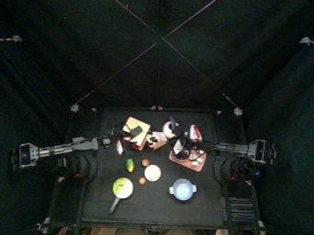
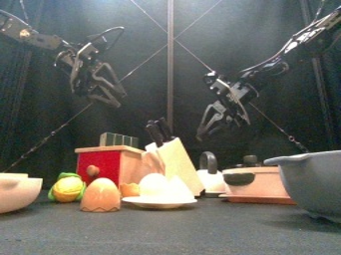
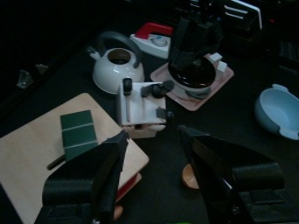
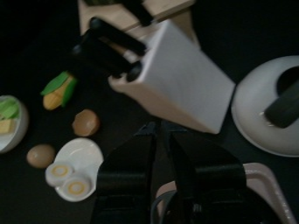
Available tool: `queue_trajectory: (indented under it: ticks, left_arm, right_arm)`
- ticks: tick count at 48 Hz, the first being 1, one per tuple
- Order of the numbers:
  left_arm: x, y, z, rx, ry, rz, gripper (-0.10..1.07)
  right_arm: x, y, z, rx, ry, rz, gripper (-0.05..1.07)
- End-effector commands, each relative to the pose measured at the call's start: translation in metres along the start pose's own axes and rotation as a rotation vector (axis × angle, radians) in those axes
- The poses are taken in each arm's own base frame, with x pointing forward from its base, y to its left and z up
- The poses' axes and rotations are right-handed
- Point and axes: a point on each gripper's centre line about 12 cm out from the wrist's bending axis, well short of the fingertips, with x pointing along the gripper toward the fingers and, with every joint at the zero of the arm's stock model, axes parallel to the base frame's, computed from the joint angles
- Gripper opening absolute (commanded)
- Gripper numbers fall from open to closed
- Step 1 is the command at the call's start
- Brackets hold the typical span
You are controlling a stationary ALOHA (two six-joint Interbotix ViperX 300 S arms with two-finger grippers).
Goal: Grab egg half from plate
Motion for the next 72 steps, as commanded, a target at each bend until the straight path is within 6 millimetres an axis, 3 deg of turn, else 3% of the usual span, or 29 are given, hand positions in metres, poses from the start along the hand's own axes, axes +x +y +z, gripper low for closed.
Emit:
queue_trajectory:
  ticks: [1,7,16,23,36,61,72]
  left_arm:
    - [-0.006,-0.02,0.0,0.038,-0.039,-0.079,0.86]
    - [-0.018,-0.038,-0.011,0.102,-0.055,-0.158,0.86]
    - [-0.035,-0.047,-0.027,0.159,-0.079,-0.221,0.86]
    - [-0.038,-0.046,-0.044,0.169,-0.041,-0.226,0.86]
    - [-0.039,-0.047,-0.046,0.172,-0.035,-0.234,0.86]
    - [-0.039,-0.046,-0.05,0.158,-0.027,-0.233,0.86]
    - [-0.039,-0.046,-0.051,0.149,-0.023,-0.232,0.86]
  right_arm:
    - [-0.001,0.033,-0.004,-0.078,0.005,0.08,0.58]
    - [0.005,0.065,-0.013,-0.146,0.032,0.149,0.58]
    - [0.015,0.085,-0.019,-0.168,0.053,0.183,0.66]
    - [0.028,0.089,-0.024,-0.176,0.078,0.18,0.79]
    - [0.046,0.082,-0.033,-0.221,0.141,0.098,0.98]
    - [0.084,0.091,-0.059,-0.371,0.238,0.017,1.0]
    - [0.088,0.086,-0.063,-0.376,0.259,-0.015,1.0]
